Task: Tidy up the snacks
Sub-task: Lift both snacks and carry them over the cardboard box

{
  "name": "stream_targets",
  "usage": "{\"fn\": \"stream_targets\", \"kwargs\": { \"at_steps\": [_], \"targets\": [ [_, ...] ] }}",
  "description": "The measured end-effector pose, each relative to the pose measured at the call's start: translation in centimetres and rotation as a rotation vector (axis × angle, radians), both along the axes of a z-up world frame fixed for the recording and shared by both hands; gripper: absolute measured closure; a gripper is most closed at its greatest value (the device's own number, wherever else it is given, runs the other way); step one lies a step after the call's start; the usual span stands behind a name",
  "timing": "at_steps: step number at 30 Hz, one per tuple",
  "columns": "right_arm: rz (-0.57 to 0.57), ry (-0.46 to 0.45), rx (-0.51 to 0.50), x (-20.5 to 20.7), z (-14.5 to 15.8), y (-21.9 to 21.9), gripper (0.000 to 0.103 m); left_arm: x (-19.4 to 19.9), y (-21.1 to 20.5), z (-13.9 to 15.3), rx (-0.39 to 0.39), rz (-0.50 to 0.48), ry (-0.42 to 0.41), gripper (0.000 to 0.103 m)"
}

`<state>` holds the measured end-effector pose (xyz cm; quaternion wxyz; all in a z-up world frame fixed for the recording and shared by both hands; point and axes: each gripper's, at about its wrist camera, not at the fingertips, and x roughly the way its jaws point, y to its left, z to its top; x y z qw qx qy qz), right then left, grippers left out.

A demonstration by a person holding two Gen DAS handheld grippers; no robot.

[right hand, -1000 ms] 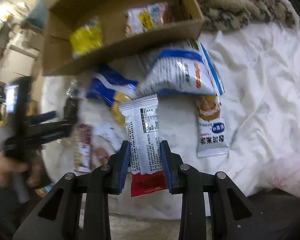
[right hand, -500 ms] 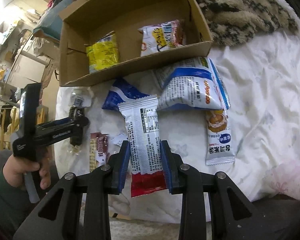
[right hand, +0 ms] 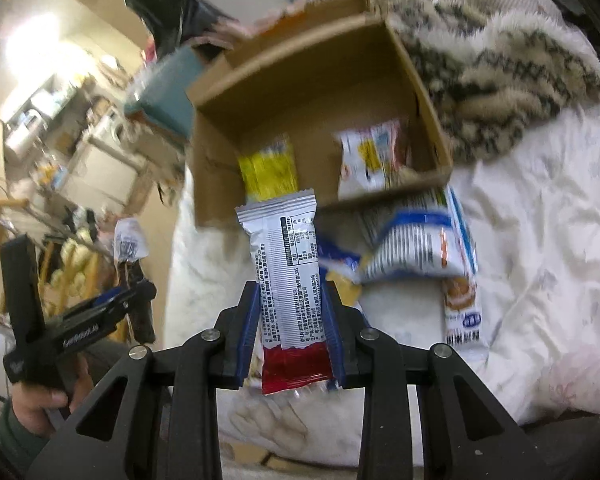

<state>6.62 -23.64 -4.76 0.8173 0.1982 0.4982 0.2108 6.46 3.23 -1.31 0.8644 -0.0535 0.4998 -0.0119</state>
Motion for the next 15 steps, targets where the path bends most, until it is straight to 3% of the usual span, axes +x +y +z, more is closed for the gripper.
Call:
{"fn": "stream_targets", "kwargs": {
  "at_steps": [6,15],
  "targets": [
    [-0.146,-0.047,0.007,1.5,1.4,-2.5,0.071,3.1,0.0,2.6,-0.037,-0.005,-0.066,0.057],
    [-0.150,-0.054,-0.009,5.4,2.2,-2.6,0.071,8.3,-2.0,2.2,-0.081,-0.012,-0.048,0.056]
  ]
}}
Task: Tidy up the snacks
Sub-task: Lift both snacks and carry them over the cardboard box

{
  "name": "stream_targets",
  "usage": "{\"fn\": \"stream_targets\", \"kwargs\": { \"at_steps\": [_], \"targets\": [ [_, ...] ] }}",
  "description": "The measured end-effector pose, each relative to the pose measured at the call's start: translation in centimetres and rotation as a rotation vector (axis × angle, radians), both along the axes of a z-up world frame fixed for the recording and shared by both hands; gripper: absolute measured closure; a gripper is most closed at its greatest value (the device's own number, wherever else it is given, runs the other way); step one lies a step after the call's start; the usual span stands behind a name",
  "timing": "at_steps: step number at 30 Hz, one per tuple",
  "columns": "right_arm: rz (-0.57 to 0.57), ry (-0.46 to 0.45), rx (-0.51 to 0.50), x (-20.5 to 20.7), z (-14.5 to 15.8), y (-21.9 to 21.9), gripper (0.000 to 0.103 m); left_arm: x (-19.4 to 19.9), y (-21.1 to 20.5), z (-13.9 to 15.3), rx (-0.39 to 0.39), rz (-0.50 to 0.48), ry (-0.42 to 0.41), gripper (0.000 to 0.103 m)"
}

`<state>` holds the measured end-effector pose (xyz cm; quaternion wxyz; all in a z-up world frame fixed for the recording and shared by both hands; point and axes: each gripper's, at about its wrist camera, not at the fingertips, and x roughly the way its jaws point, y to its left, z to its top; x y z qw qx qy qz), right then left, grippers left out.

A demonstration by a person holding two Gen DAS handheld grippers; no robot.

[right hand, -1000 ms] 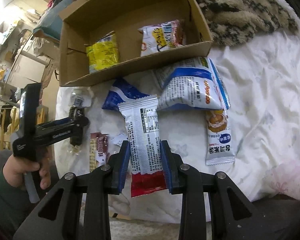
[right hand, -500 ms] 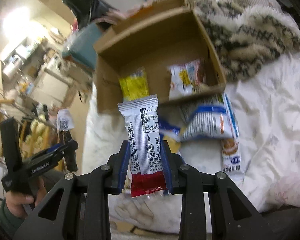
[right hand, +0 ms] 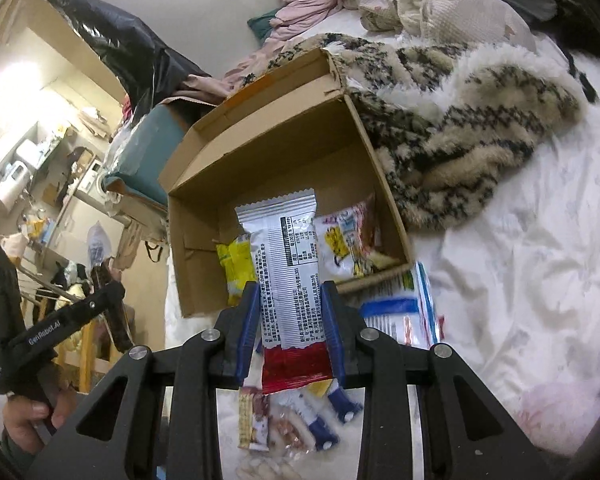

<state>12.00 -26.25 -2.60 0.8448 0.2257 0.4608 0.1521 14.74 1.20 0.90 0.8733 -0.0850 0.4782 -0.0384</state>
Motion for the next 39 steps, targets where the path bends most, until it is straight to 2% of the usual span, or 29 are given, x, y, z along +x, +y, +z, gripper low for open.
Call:
{"fn": "stream_targets", "kwargs": {
  "at_steps": [7,16,22,25,37,39],
  "targets": [
    [0.040,0.002,-0.033,4.0,-0.3,1.3,0.071,3.8,-1.7,-1.2,0.028,-0.027,-0.012,0.056],
    [0.080,0.035,-0.048,8.3,-2.6,2.8,0.071,7.0,-3.2,-4.2,0.060,-0.066,-0.050,0.056],
    [0.086,0.071,-0.033,8.9,-4.7,3.3,0.071,8.0,-3.1,-5.5,0.087,-0.083,-0.034,0.056],
    [0.087,0.088,-0.027,9.1,-5.3,3.3,0.071,8.2,-3.0,-6.2,0.074,-0.074,-0.016,0.056],
    [0.127,0.112,0.013,9.7,-5.9,4.2,0.070,8.5,-3.4,-7.7,0.096,-0.077,0.029,0.052],
    [0.131,0.113,0.018,9.8,-5.9,4.2,0.069,8.5,-3.5,-7.6,0.099,-0.088,0.028,0.049]
  ]
}}
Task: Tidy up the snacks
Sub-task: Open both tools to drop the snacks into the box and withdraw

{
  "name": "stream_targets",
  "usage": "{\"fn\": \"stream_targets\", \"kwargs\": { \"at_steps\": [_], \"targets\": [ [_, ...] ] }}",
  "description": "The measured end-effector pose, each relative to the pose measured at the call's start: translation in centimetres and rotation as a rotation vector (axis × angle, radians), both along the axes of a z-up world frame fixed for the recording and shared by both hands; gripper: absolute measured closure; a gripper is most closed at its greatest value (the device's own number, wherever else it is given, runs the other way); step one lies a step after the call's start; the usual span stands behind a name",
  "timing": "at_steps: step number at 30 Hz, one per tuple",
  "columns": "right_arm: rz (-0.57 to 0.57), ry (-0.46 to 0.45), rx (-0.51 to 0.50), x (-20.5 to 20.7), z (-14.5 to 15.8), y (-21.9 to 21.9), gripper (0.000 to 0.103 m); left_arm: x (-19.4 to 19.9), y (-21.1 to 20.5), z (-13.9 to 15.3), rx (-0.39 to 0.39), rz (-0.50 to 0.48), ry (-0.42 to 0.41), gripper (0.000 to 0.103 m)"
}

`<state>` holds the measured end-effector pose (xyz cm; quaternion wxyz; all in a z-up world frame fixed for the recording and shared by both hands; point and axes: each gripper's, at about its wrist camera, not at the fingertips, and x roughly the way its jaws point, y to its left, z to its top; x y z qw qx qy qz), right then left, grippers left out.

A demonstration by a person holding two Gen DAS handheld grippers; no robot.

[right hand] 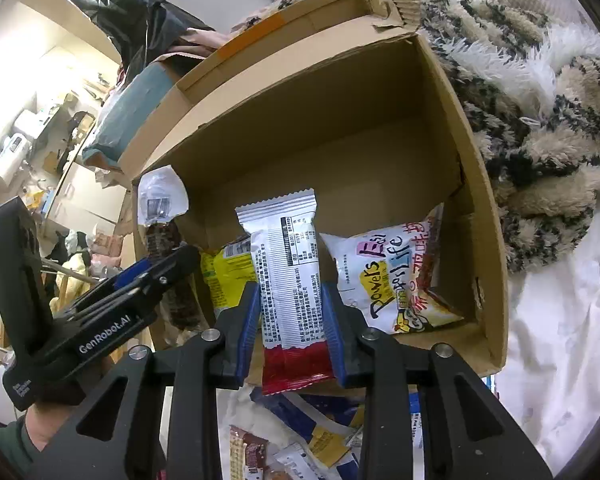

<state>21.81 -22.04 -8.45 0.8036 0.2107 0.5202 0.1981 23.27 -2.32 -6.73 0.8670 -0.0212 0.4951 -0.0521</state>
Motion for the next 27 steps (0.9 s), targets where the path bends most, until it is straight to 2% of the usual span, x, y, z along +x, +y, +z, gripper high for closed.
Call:
{"fn": "stream_targets", "kwargs": {
  "at_steps": [4,6,7,8,9,12,27],
  "targets": [
    [-0.030,-0.012,0.014,-0.1,0.4,-0.6,0.066,0.0,0.0,0.1,-0.002,-0.006,-0.004,0.046],
    [-0.040,-0.011,0.014,-0.1,0.5,-0.7,0.046,0.0,-0.2,-0.1,0.003,-0.015,0.013,0.043],
    [-0.052,-0.011,0.013,-0.1,0.5,-0.9,0.041,0.0,-0.3,-0.2,0.001,-0.021,0.024,0.042],
    [-0.061,-0.012,0.013,-0.2,0.5,-1.1,0.037,0.0,-0.4,-0.2,0.001,-0.023,0.025,0.035],
    [-0.069,-0.015,0.011,-0.2,0.5,-1.3,0.037,-0.1,-0.5,-0.2,0.003,-0.025,0.022,0.026],
    [-0.068,-0.020,-0.004,-0.2,0.7,-1.3,0.037,-0.5,-0.9,0.2,0.010,-0.035,-0.002,0.015],
    [-0.055,-0.034,-0.030,0.0,1.0,-0.7,0.037,-1.4,-0.4,1.2,0.027,-0.025,-0.059,0.015]
  ]
}}
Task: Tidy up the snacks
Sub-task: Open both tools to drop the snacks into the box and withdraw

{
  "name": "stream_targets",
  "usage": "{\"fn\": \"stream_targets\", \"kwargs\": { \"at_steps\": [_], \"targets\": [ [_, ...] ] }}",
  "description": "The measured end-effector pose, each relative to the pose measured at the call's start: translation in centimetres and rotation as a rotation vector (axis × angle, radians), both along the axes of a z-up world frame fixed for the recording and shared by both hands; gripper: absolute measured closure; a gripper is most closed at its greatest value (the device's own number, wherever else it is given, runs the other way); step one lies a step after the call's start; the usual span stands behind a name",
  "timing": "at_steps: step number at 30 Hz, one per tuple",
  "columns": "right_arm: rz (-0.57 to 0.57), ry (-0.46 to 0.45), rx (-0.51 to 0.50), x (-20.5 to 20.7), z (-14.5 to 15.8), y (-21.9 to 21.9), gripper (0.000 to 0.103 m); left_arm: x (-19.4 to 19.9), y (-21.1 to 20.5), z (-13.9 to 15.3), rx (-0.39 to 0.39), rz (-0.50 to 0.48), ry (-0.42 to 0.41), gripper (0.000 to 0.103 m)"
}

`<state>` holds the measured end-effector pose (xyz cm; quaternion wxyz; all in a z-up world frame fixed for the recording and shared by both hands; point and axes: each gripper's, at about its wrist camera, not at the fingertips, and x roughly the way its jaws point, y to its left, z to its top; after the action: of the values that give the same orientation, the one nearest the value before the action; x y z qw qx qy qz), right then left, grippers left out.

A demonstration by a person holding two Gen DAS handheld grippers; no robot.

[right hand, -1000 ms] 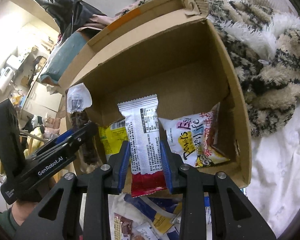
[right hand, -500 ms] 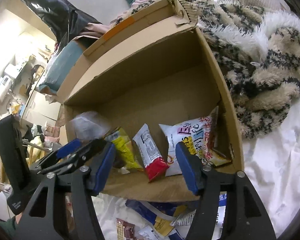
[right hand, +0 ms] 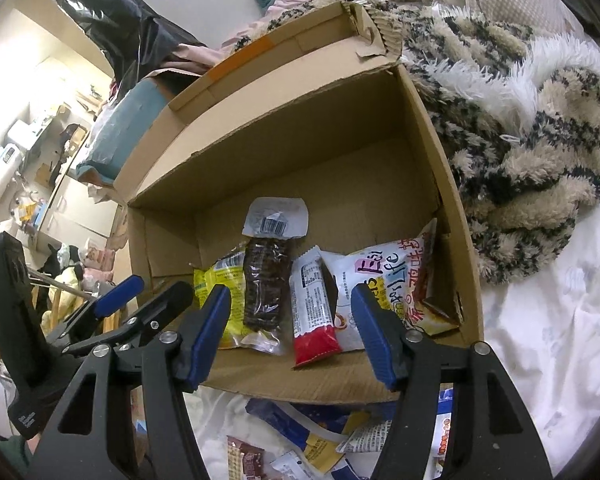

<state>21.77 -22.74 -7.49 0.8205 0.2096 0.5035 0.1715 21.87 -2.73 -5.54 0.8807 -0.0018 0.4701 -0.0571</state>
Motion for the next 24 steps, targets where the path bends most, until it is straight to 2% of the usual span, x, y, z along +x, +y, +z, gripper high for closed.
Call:
{"fn": "stream_targets", "kwargs": {
  "at_steps": [7,14,18,24],
  "targets": [
    [-0.001,-0.024,-0.005,-0.4,1.0,0.1,0.036,-1.5,1.2,1.3,-0.029,0.030,-0.038,0.015],
    [0.017,-0.097,-0.052,-2.3,2.9,0.5,0.018,-3.5,2.6,2.8,-0.041,0.052,-0.064,0.013],
    [0.012,-0.113,-0.063,-3.7,3.6,0.1,0.011,-5.3,3.3,3.4,-0.050,0.069,-0.072,0.004],
    [0.004,-0.137,-0.080,-5.9,4.5,-0.6,0.008,-7.8,3.9,3.8,-0.053,0.077,-0.075,0.004]
  ]
}}
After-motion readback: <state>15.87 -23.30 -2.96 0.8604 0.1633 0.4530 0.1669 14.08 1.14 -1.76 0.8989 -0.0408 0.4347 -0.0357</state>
